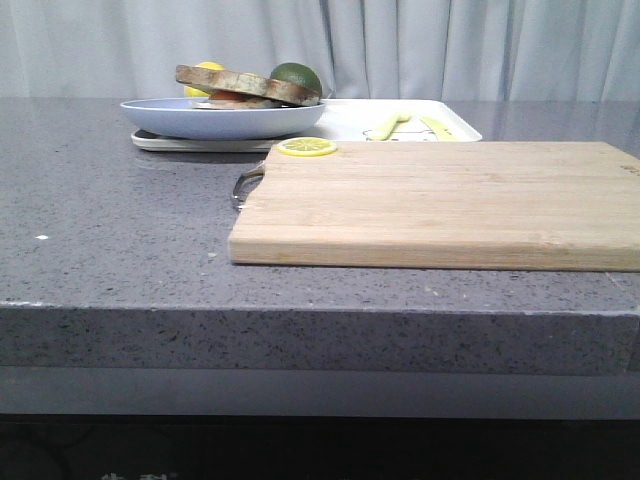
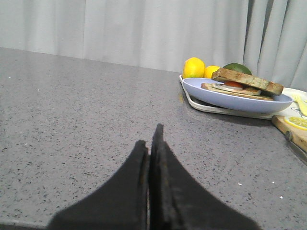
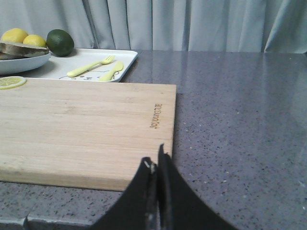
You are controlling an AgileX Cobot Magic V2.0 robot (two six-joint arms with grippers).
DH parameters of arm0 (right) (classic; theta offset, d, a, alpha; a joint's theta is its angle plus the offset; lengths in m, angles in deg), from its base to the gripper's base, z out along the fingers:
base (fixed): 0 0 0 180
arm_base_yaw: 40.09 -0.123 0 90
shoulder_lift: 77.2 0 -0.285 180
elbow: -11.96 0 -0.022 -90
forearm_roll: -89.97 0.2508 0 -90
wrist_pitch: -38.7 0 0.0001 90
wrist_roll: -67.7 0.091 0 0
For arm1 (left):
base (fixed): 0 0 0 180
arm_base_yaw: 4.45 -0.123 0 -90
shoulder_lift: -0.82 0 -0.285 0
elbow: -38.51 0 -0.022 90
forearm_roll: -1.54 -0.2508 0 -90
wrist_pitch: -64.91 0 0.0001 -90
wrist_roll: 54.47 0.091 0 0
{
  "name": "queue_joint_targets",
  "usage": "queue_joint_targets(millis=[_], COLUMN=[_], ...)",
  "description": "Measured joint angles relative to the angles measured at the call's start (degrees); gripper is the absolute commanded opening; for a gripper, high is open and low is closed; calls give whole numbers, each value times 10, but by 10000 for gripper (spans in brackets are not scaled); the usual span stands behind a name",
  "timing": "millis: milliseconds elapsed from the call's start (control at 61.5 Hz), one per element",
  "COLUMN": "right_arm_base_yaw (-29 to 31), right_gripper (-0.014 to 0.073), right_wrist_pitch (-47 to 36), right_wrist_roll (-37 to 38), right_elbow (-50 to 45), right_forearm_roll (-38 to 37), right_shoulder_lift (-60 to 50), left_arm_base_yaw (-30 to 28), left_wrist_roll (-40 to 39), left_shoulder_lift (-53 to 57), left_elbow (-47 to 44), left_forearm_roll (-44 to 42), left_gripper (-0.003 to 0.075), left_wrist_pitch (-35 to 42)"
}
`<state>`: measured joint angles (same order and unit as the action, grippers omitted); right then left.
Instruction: Place bread and move sandwich to tray
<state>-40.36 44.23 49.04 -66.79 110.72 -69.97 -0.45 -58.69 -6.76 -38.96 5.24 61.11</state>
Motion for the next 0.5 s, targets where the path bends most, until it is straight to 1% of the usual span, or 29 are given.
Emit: queue_joint_targets(millis=[276,341,439,504], right_arm_base_yaw=[0,0,0,0], right_gripper=[-71,-71,-71,-71], right_wrist_pitch=[-4,-9,-21,-23], right_wrist_roll=[0,10,71,133], right_elbow=[0,0,0,0], right_forearm_roll=[0,-12,-84,-139], right_shoulder_lift=[0,0,0,0], left_arm_base_yaw=[0,0,0,0], left_wrist_roll=[0,0,0,0], left_shoulder_lift=[0,0,0,0], left_elbow=[0,0,0,0], left_forearm_roll=[0,0,0,0], left_gripper=[-20,-20,-20,-20], left_wrist_pitch=[0,0,0,0])
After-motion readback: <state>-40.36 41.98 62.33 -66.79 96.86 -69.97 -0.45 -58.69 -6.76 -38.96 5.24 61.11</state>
